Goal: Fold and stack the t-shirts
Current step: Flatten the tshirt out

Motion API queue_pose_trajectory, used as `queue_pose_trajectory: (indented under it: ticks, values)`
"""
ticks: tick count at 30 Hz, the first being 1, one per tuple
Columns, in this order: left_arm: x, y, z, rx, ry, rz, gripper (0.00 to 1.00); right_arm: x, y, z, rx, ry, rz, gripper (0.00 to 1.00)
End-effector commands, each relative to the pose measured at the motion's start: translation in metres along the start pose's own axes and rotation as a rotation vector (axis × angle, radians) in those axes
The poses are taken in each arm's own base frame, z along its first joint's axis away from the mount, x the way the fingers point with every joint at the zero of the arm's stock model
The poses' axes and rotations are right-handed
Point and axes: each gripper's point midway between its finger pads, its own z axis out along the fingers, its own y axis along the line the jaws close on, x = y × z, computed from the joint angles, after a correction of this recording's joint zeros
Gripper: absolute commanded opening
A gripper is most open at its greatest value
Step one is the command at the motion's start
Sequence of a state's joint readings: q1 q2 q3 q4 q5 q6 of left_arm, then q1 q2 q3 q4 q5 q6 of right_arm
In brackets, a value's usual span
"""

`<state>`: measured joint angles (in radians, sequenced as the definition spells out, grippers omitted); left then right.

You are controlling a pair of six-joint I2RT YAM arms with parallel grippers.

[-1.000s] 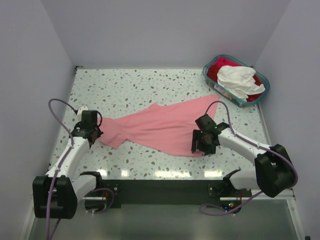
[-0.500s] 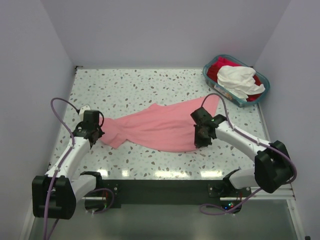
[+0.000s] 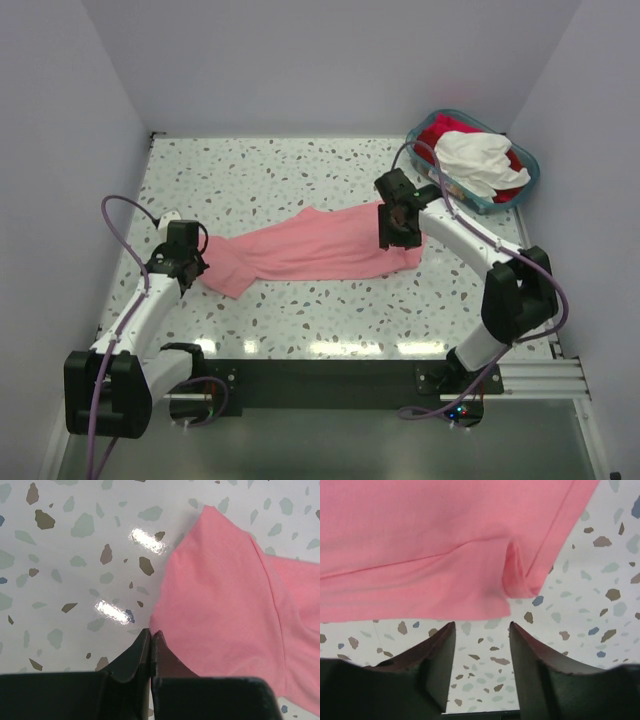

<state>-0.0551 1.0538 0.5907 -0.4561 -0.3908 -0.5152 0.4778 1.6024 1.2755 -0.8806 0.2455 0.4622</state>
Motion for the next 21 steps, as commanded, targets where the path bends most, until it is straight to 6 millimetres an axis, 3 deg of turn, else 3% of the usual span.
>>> queue_pose_trajectory:
  ticks: [1, 4, 6, 10, 13, 21]
  values:
    - [-0.008, -0.004, 0.000, 0.009, -0.035, -0.015, 0.00, -0.007, -0.004, -0.001, -0.004, -0.039, -0.018, 0.54]
    - [-0.009, -0.006, 0.001, 0.016, -0.035, -0.013, 0.00, 0.002, -0.018, 0.003, -0.014, -0.040, 0.033, 0.57]
    - [-0.008, -0.007, 0.001, 0.020, -0.033, -0.012, 0.00, 0.003, -0.018, 0.000, -0.091, -0.052, 0.079, 0.56]
    - [-0.008, -0.008, 0.001, 0.023, -0.031, -0.011, 0.00, 0.017, -0.011, 0.015, -0.191, -0.039, 0.150, 0.53]
    - [-0.008, -0.008, 0.002, 0.023, -0.029, -0.009, 0.00, 0.027, -0.013, 0.031, -0.203, -0.015, 0.210, 0.52]
    - [-0.008, -0.008, 0.002, 0.024, -0.031, -0.008, 0.00, 0.030, -0.019, 0.056, -0.144, -0.011, 0.265, 0.52]
